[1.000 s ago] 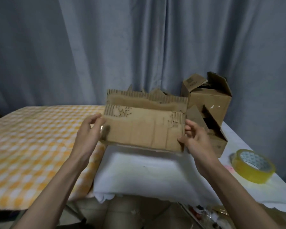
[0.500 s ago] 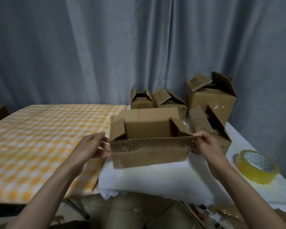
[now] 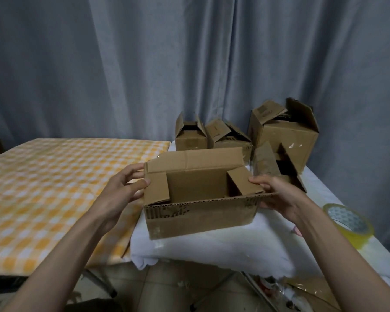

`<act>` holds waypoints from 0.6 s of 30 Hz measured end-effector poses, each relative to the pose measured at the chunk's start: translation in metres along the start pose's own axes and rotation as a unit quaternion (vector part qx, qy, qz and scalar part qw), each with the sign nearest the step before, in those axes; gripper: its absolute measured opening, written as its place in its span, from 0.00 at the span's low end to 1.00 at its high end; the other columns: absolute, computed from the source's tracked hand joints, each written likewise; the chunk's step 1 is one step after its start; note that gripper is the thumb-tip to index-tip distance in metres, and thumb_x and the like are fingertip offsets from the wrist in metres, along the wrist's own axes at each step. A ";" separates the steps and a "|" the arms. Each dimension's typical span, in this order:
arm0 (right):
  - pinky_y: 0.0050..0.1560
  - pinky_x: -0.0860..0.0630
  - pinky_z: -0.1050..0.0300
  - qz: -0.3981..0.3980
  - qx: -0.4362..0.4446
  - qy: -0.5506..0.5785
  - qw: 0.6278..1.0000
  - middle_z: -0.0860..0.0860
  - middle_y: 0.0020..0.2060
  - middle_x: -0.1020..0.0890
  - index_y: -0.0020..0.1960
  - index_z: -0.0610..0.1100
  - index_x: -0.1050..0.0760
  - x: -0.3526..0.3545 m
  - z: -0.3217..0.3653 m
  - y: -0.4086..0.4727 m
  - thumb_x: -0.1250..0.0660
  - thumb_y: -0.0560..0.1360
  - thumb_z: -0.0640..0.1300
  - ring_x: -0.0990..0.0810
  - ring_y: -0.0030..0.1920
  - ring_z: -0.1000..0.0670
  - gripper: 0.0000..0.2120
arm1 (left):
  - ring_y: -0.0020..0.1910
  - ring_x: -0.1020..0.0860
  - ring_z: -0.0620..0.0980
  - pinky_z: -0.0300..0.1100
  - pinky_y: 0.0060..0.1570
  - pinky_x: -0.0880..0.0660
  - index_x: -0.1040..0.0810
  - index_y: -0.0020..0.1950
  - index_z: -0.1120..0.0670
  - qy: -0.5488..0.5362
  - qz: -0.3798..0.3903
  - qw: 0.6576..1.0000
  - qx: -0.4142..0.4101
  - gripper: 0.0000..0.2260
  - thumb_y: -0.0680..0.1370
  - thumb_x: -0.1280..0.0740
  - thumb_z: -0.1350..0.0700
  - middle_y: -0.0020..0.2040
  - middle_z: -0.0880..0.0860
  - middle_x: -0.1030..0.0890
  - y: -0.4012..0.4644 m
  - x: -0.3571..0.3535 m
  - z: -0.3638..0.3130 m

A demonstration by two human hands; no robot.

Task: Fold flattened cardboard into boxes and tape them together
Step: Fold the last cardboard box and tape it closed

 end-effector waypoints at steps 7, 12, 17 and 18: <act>0.53 0.25 0.51 -0.012 -0.016 0.043 0.999 0.46 0.53 0.14 0.61 0.42 0.21 0.001 -0.002 0.002 0.23 0.69 0.48 0.20 0.53 0.47 0.22 | 0.58 0.21 0.52 0.51 0.57 0.24 0.22 0.57 0.48 0.049 0.038 0.995 -0.078 0.10 0.81 0.35 0.61 0.60 0.45 0.21 0.002 0.002 -0.003; 0.46 0.23 0.55 -0.001 -0.007 0.084 0.996 0.44 0.58 0.16 0.66 0.40 0.23 0.000 -0.004 0.001 0.23 0.70 0.48 0.19 0.52 0.48 0.27 | 0.65 0.25 0.44 0.43 0.62 0.27 0.19 0.62 0.47 0.215 0.093 0.953 -0.190 0.12 0.81 0.38 0.54 0.63 0.43 0.21 -0.002 0.008 -0.007; 0.70 0.28 0.44 0.019 0.026 0.085 0.996 0.40 0.57 0.16 0.64 0.38 0.22 0.009 -0.005 -0.009 0.39 0.80 0.34 0.18 0.61 0.43 0.15 | 0.69 0.29 0.39 0.48 0.70 0.32 0.21 0.65 0.43 0.270 0.091 0.938 -0.196 0.15 0.85 0.45 0.47 0.66 0.38 0.23 -0.003 0.013 -0.003; 0.70 0.28 0.45 0.036 0.040 0.068 0.996 0.40 0.57 0.16 0.65 0.38 0.23 0.011 -0.005 -0.016 0.43 0.79 0.29 0.18 0.61 0.43 0.19 | 0.69 0.29 0.39 0.50 0.70 0.33 0.20 0.64 0.42 0.262 0.092 0.943 -0.185 0.18 0.84 0.47 0.44 0.66 0.38 0.23 -0.003 0.013 -0.003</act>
Point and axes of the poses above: each hand's wrist, its own y-axis towards the middle knuckle, its own x-axis out of the back of the hand, z = x × y, the point moved 4 cm from there along y, towards the middle knuckle
